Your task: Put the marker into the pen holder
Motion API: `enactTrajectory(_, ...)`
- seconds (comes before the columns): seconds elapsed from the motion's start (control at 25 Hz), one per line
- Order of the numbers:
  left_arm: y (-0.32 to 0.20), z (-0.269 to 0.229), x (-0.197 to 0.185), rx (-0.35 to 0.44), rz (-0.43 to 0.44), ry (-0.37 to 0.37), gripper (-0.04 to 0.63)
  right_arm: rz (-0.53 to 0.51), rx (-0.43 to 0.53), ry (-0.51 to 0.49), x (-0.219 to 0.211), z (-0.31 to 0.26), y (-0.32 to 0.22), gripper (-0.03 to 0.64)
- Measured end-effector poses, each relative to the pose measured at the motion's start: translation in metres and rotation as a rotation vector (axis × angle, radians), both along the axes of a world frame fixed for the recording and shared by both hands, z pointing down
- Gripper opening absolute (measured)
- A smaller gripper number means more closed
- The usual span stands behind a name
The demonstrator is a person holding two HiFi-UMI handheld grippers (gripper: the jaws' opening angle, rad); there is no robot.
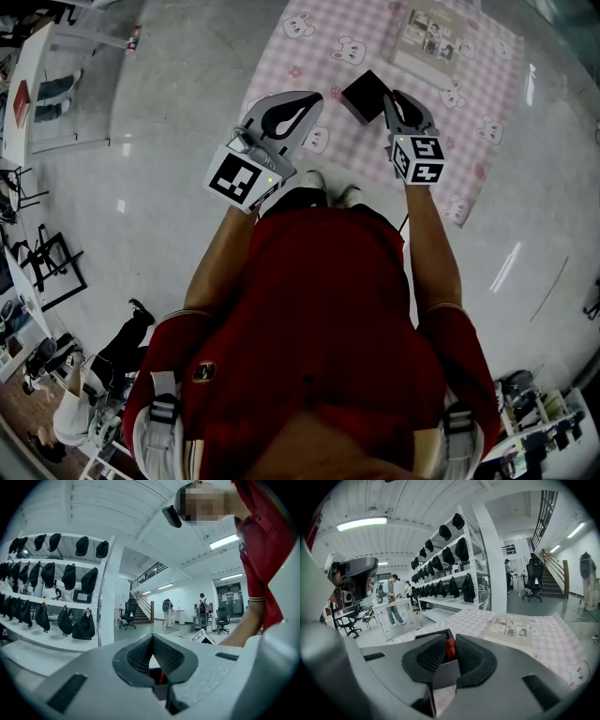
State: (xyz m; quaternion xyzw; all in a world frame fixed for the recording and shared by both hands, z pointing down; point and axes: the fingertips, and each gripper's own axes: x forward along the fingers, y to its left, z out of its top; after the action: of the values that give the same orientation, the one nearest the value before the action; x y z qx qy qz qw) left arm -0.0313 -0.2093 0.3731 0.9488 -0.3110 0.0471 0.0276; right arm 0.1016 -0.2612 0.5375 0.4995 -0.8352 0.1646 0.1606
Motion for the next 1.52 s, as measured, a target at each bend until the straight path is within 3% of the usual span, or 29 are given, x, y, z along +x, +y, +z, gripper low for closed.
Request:
enactTrajectory(0.68,0.003,0.003,0.012,-0.009,0.022,-0.012,0.006,-0.022,0.015,-0.01,0.007,-0.006,0.003,0.132)
enactTrajectory(1.04,0.004,0.002,0.02,0.007,0.033,0.001,0.006,-0.023,0.071,-0.037,0.011,-0.032,0.008,0.129)
enactTrajectory(1.52,0.01,-0.001,0.023,0.009,0.044,0.009,0.006,-0.024,0.148,-0.093,0.005,-0.077,0.025,0.074)
